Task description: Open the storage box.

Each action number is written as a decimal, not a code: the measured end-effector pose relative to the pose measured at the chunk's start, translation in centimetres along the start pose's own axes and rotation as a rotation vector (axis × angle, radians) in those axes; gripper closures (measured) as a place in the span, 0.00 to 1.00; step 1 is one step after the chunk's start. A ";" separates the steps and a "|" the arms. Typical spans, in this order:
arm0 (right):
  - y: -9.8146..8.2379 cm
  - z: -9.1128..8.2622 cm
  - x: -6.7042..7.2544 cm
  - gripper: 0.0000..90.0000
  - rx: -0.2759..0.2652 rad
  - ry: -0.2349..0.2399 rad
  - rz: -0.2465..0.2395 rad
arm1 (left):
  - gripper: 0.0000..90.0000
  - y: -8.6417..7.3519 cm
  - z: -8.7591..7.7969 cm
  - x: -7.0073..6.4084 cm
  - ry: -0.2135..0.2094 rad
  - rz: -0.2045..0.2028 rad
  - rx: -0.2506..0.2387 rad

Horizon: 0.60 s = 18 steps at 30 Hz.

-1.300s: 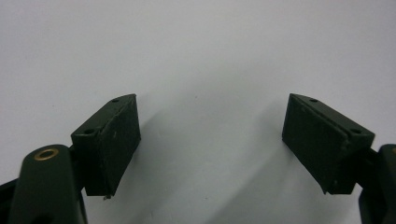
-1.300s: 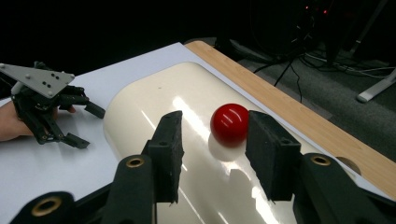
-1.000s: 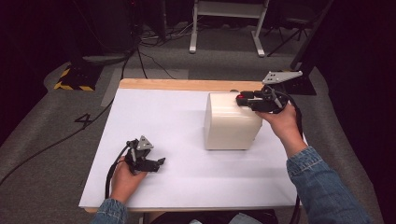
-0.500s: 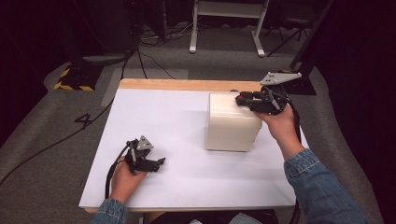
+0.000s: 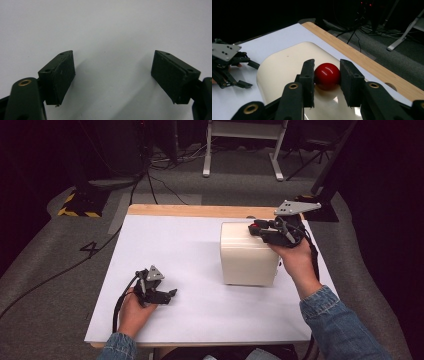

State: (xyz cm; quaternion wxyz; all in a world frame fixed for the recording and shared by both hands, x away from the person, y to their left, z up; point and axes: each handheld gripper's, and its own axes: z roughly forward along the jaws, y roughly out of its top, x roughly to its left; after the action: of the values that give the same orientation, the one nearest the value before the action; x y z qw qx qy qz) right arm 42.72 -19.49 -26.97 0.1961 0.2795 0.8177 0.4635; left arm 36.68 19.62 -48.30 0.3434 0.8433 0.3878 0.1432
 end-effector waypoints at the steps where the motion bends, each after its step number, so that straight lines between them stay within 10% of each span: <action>1: 0.1 0.0 0.2 0.74 -0.003 0.003 0.008 | 0.22 0.0 0.0 0.0 0.000 0.000 0.000; 18: 1.1 1.8 4.6 0.74 -0.058 -0.051 0.058 | 0.22 0.0 0.0 0.0 -0.001 0.001 0.000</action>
State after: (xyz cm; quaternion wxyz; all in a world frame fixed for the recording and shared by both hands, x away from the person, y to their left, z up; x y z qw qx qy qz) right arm 40.52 -14.97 -27.22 0.2114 0.3087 0.7902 0.4854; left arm 36.70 19.63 -48.29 0.3436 0.8435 0.3874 0.1430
